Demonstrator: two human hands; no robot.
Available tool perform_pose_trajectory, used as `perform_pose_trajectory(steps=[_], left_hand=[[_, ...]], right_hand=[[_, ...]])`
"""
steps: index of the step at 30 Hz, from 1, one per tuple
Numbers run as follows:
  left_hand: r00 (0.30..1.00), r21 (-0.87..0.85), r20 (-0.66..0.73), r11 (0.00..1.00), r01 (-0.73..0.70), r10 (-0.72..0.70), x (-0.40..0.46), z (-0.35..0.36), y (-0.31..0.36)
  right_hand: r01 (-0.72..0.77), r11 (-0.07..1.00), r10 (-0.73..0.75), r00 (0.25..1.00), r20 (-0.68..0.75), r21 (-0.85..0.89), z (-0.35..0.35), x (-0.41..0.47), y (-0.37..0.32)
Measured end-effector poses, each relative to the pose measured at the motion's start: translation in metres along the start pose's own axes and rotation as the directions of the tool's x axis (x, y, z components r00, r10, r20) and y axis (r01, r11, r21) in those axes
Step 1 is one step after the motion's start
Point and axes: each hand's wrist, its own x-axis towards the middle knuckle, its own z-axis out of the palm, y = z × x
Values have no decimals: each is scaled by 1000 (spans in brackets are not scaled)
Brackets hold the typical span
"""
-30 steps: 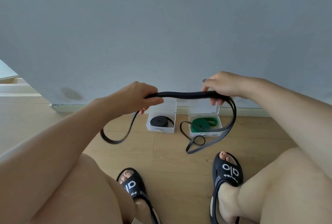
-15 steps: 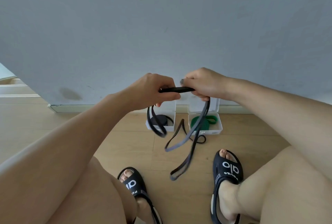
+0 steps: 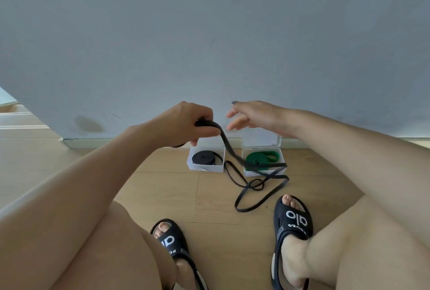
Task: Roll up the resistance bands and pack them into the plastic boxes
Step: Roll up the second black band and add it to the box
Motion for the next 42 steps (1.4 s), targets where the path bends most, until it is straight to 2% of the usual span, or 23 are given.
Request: perform_pose_trajectory(steps=[3,6,9,13,17,22,24,26,29,31,37,39,42], left_hand=[[998,-1,35,999,-45,45,3,4,16],[998,-63,6,996,-58,59,3,1,19],[998,-175,-63,984,-38,27,0,-4,8],[991,-165,-135,986,-17,-6,-8,-15,-11],[964,-340,-264,938,-60,-34,-11,-17,-10],[955,-407,-297,906,-114,-13,-4,-10,6],[954,-390,-301,915,-107,-16,-3,-10,8],[953,-357,-304,929,-101,-14,-3,-9,9],[942,-327,-335,941,-90,-26,-3,-9,10],[937,-331,-344,941,-69,-53,-3,-9,11],[939,-387,-339,918,-84,-57,-1,-7,14],[933,-393,-357,913,-111,-41,0,-5,16],[914,-283,-403,944,-169,43,2,-1,18]], right_hand=[[106,978,-124,988,90,180,18,-2,-17],[194,961,-227,961,159,199,31,-5,-23],[141,983,-147,988,40,119,27,-2,-23],[125,992,-128,982,-135,-30,2,2,-12],[57,998,-59,995,-83,-28,-11,-2,0],[-2,988,13,998,69,-153,10,0,-10],[25,980,-23,1000,14,-195,16,3,-14],[66,978,-92,988,-125,-199,15,5,-17],[129,989,-146,943,-300,-75,6,4,-23],[183,983,-160,920,-357,31,1,-1,-29],[208,882,-142,973,-182,422,8,-14,-40],[209,870,-143,974,-178,446,10,-13,-41],[227,912,-150,960,-236,342,10,-12,-40]])
